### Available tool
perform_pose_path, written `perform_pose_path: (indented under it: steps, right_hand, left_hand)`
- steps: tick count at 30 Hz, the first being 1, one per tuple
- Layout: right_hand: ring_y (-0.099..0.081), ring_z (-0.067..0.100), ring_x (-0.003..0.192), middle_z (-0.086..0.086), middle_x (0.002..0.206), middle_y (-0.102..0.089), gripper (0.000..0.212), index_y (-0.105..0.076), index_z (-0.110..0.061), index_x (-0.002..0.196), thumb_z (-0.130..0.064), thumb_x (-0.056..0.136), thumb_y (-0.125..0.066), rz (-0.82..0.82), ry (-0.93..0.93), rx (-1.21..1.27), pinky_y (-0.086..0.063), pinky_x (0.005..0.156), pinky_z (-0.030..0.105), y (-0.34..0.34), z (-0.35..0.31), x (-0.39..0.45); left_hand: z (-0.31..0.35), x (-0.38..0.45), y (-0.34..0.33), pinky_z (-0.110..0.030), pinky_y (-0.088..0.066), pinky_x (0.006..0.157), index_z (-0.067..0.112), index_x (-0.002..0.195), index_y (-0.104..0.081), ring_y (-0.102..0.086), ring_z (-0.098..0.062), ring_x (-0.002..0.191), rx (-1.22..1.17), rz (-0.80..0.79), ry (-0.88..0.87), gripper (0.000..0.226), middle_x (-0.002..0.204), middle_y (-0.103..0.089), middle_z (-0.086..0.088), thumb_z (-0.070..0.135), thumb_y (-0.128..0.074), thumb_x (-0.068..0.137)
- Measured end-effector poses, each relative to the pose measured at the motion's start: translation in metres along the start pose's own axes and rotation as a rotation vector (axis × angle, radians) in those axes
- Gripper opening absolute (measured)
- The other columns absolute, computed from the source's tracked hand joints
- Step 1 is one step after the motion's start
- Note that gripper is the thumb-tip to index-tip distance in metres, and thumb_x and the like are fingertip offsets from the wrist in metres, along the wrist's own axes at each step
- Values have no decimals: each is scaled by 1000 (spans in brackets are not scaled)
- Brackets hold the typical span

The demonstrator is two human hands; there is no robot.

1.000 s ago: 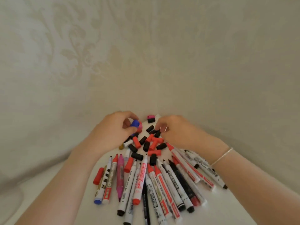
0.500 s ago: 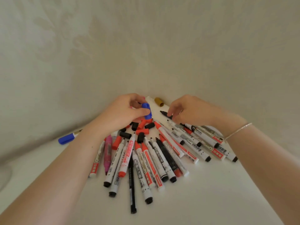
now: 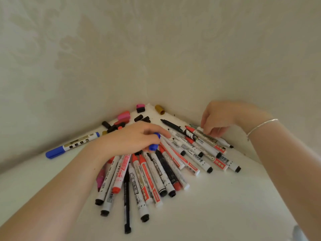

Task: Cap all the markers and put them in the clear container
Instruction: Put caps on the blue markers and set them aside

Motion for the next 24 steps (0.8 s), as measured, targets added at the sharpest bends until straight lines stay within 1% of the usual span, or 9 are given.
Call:
perform_pose_path:
  steps: [2,4,6,8,10,13,16,19,24]
  right_hand:
    - [-72,21,77,13,87,-72,23,-67,3,104,-1,81,-69,-75,21,9,-59,76,33,-13,-2,3]
    - [-70,17,73,9,91,-70,26,-66,-1,106,2,80,-69,-132,67,60,-59,71,25,-25,-9,5]
    - [-70,17,75,7,94,-70,28,-68,-7,105,3,79,-69,-159,114,102,-57,77,25,-32,-15,7]
    - [-71,17,75,9,95,-71,26,-68,-9,103,3,79,-69,-143,135,134,-56,80,26,-31,-18,10]
    - [-70,19,76,13,99,-71,25,-68,-5,103,2,80,-69,-82,142,172,-57,77,26,-23,-16,14]
    - [-68,21,76,18,99,-71,23,-68,-2,103,3,80,-67,9,129,159,-58,75,28,-10,-13,16]
    - [-68,23,74,20,96,-71,23,-69,-3,100,5,80,-64,43,123,139,-59,75,31,-8,-15,17]
    - [-67,20,71,18,94,-72,20,-69,-6,97,3,81,-63,70,154,133,-58,68,25,-12,-25,17]
    - [-62,15,63,11,87,-67,27,-66,-8,108,-6,81,-70,-18,146,1,-51,52,17,-29,-42,17]
  left_hand:
    - [1,6,-10,-29,-49,60,46,114,-64,-50,-11,55,153,-49,7,33,70,-63,25,23,-45,99]
    - [3,10,-17,-27,-42,55,46,116,-62,-44,-7,53,254,-78,20,34,94,-64,27,24,-43,99]
    - [3,13,-22,-25,-41,53,45,117,-62,-45,-8,54,313,-94,33,34,110,-67,15,25,-41,99]
    - [4,16,-22,-18,-38,48,43,119,-63,-42,-3,49,339,-97,45,34,104,-69,12,25,-40,100]
    - [4,16,-19,-12,-36,46,41,121,-62,-43,0,47,335,-97,44,34,93,-62,23,24,-40,100]
    - [2,14,-11,-9,-37,53,38,121,-62,-48,2,50,271,-61,53,34,81,-51,28,22,-39,101]
    - [-3,8,3,-4,-42,66,41,121,-59,-53,14,58,207,-5,46,35,90,-54,22,20,-40,101]
    - [-14,2,21,-39,-52,92,51,109,-59,-66,-14,90,94,90,53,34,99,-65,5,21,-45,99]
    - [-31,-10,42,-41,-51,95,43,111,-62,-64,-17,99,25,186,64,27,104,-62,11,22,-49,98]
Point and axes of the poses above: each hand's wrist, its own x-axis towards the middle knuckle, its own y-axis out of the back of the hand, z = x × y, the point moved 7 cm from there along x, towards the middle knuckle
